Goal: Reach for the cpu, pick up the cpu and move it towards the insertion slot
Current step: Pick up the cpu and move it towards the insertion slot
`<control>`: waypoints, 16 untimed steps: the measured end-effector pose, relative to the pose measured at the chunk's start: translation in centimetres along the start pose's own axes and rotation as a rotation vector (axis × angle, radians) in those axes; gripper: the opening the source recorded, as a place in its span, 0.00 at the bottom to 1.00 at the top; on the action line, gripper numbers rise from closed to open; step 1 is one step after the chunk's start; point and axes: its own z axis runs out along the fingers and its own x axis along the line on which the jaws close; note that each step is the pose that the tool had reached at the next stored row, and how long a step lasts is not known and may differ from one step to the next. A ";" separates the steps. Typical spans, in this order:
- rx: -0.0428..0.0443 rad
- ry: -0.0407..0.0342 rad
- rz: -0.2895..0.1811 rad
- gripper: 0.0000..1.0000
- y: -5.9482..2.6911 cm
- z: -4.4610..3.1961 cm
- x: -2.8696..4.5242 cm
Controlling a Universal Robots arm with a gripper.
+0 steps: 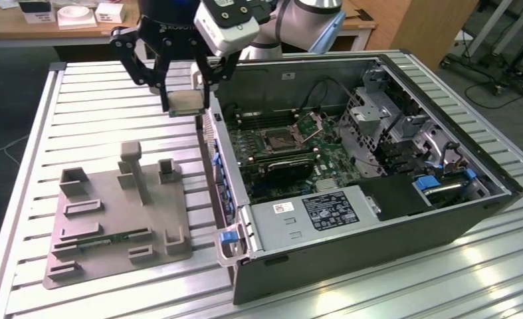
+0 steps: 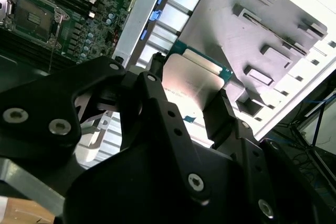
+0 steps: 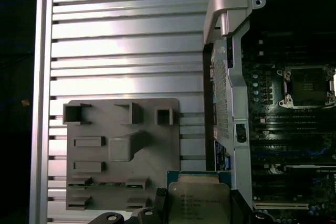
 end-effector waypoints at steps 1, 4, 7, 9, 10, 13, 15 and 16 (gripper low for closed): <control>-0.0001 -0.0001 0.000 0.55 0.00 0.00 0.01; -0.0001 0.0000 0.000 0.55 0.00 0.00 -0.07; -0.0001 -0.0001 0.000 0.55 0.02 0.01 -0.49; 0.0000 0.0000 0.000 0.55 0.03 0.00 -0.78; 0.0000 0.0000 0.000 0.55 0.04 0.00 -0.92; 0.0000 0.0000 0.000 0.55 0.05 0.01 -1.35; 0.0000 0.0000 0.000 0.55 0.07 0.01 -1.64; -0.0001 -0.0001 0.000 0.55 0.08 0.01 -1.78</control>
